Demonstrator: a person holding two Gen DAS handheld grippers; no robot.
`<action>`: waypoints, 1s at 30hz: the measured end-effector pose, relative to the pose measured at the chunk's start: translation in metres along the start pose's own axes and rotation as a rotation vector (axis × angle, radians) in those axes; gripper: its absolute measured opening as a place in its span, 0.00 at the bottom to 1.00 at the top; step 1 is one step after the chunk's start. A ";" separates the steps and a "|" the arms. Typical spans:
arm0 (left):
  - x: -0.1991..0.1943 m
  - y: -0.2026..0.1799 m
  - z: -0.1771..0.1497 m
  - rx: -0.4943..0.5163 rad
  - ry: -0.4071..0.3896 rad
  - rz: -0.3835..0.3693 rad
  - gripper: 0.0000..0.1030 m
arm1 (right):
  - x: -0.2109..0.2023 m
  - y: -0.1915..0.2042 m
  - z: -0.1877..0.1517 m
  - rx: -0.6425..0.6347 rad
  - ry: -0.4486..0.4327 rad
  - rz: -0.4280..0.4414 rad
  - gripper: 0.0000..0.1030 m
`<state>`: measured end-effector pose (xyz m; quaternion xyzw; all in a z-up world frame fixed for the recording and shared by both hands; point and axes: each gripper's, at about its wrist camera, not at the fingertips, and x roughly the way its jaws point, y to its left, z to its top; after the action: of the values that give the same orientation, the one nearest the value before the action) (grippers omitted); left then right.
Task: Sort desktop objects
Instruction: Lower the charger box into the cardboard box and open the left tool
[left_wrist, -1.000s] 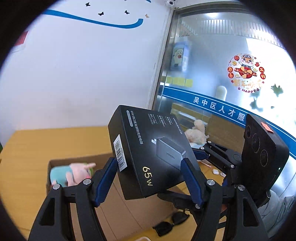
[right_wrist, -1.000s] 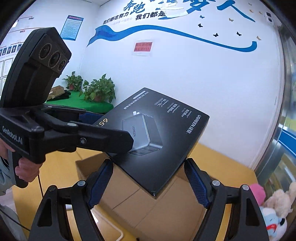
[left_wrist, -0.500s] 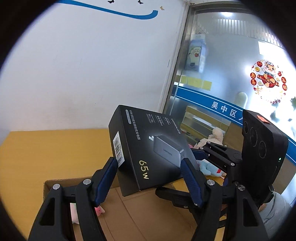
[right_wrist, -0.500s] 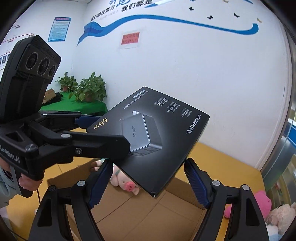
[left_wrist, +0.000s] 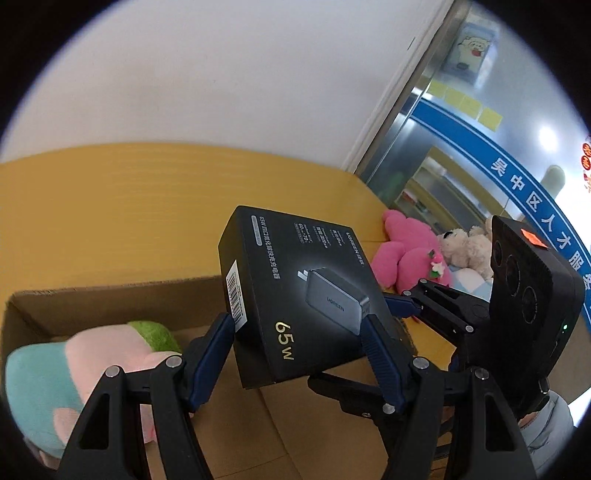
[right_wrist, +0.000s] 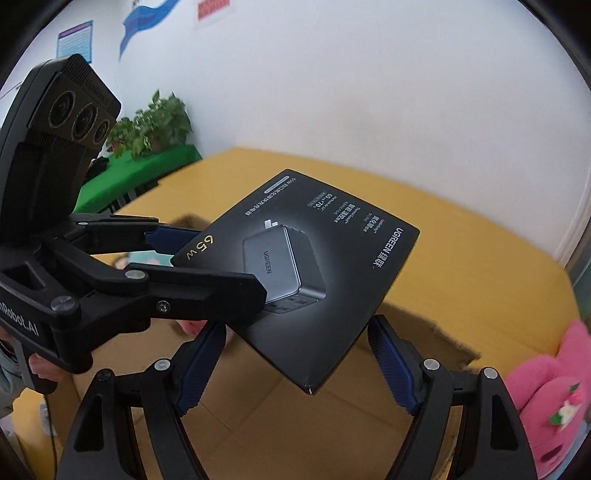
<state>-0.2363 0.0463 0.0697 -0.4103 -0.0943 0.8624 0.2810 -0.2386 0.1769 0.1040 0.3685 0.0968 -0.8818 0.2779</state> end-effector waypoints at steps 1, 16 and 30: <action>0.007 0.003 -0.002 -0.019 0.018 0.002 0.67 | 0.012 -0.007 -0.005 0.020 0.030 0.012 0.76; 0.060 0.027 -0.026 -0.106 0.257 0.074 0.60 | 0.082 -0.030 -0.037 0.134 0.289 0.048 0.76; -0.049 -0.024 -0.019 0.067 -0.044 0.192 0.61 | 0.001 -0.020 -0.039 0.174 0.173 -0.156 0.91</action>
<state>-0.1873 0.0370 0.0989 -0.3889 -0.0317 0.8968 0.2084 -0.2271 0.2075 0.0753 0.4573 0.0718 -0.8707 0.1662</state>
